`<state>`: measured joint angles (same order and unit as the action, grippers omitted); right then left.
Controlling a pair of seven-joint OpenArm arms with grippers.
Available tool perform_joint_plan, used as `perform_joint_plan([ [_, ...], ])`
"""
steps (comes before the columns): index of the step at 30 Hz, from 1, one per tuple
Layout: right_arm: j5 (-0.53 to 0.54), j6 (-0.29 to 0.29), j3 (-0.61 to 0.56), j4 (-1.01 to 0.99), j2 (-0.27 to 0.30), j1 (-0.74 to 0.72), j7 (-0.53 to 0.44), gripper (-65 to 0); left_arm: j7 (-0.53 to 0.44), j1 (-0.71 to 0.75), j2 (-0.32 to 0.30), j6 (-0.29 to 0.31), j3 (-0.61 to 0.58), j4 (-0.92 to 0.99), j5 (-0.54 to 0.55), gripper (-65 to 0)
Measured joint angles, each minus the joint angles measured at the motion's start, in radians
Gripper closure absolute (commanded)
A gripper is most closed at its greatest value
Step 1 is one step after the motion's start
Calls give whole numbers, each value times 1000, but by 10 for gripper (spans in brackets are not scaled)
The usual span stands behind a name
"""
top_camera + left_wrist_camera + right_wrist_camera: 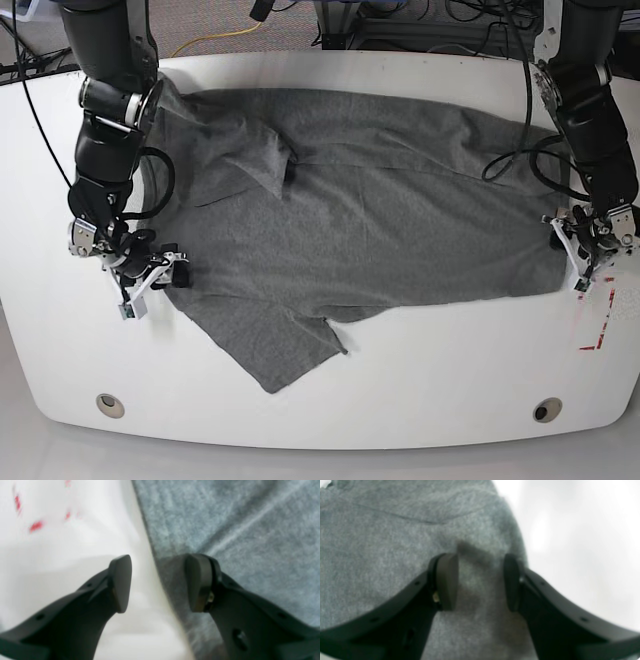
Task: Fold the T-shirt properly
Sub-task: 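Slide both grippers along the shirt toward the collar to smooth it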
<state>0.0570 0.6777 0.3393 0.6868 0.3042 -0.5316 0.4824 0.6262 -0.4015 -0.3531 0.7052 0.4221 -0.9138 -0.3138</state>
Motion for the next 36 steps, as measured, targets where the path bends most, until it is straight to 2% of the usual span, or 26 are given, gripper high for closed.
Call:
perform_joint_plan([
  [3, 3, 3, 0, 11, -2, -19, 23, -276, 38, 11, -8, 0, 25, -55, -20, -331],
  [5, -1, 9, 0, 71, -6, -16, 95, -276, 71, 17, -8, -1, 25, -94, -15, -331],
  [9, 32, 16, 14, 298, -19, 34, 229, -287, 102, 16, -7, -1, 22, -190, 72, -331],
  [12, 88, 13, 33, 496, -41, 107, 377, -358, 121, 43, -8, 0, 21, -282, 124, -331],
  [14, 126, 13, 28, 618, -52, 168, 472, -442, 139, 84, -8, -2, 22, -349, 150, -331],
  [16, 180, 14, 26, 730, -63, 218, 542, -491, 144, 128, -9, -4, 23, -412, 176, -331],
  [19, 249, 15, 26, 882, -79, 298, 621, -509, 148, 200, -5, -5, 22, -523, 211, -331],
  [25, 319, 22, 29, 1051, -77, 447, 683, -509, 143, 329, -5, -1, 22, -701, 282, -331],
  [33, 334, 22, 27, 1061, -82, 560, 681, -509, 145, 494, -5, -1, 22, -839, 315, -331],
  [36, 330, 19, 27, 1060, -106, 573, 681, -509, 144, 528, 14, -1, 26, -867, 315, -331],
])
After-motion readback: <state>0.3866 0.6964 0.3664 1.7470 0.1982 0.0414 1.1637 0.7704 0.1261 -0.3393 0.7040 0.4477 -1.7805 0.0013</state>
